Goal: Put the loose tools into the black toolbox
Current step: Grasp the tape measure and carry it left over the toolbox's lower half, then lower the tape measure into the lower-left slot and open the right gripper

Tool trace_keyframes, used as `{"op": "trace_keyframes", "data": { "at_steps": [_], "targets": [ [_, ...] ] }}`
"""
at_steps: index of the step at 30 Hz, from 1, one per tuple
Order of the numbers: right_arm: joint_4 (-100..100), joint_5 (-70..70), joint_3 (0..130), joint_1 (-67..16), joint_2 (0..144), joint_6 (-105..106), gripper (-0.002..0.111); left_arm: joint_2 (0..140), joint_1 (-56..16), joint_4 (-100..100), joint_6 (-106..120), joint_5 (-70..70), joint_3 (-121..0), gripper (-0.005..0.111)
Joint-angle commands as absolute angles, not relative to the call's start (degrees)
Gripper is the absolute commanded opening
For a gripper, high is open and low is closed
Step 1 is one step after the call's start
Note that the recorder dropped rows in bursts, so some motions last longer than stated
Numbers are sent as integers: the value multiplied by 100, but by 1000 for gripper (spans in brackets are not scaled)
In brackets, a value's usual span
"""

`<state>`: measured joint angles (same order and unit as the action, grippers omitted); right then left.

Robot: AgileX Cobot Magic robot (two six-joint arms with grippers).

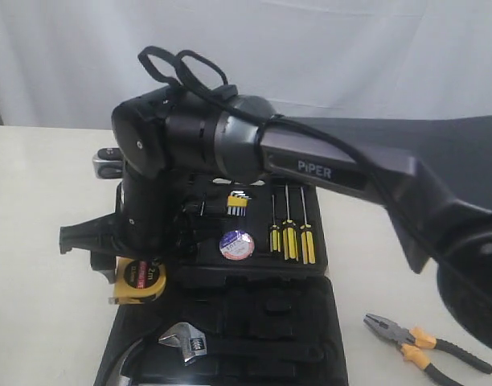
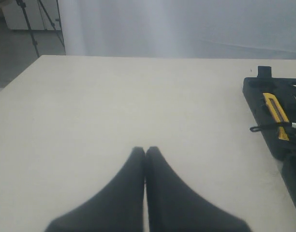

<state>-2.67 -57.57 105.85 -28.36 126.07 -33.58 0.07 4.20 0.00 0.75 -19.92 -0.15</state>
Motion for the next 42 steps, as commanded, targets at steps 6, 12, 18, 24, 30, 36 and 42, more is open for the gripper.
{"op": "trace_keyframes", "data": {
  "at_steps": [6,12,18,24,30,36,42],
  "targets": [
    [222,-5602,10649,-2815,13013,-3622,42,0,393,0,41,-1962,0,0],
    [327,-5436,10649,-2815,13080,-3738,42,0,393,0,41,-1962,0,0],
    [327,-5620,10649,-2815,13103,-3738,42,0,393,0,41,-1962,0,0],
    [311,-5883,10649,-2815,13103,-3758,42,0,393,0,41,-1962,0,0],
    [173,-5896,10649,-2815,13103,-3731,42,0,393,0,41,-1962,0,0],
    [-105,-5896,10649,-2828,13103,-3651,42,0,393,0,41,-1962,0,0],
    [-293,-6053,10649,-2828,13182,-3454,42,0,393,0,41,-1962,0,0]
  ]
}}
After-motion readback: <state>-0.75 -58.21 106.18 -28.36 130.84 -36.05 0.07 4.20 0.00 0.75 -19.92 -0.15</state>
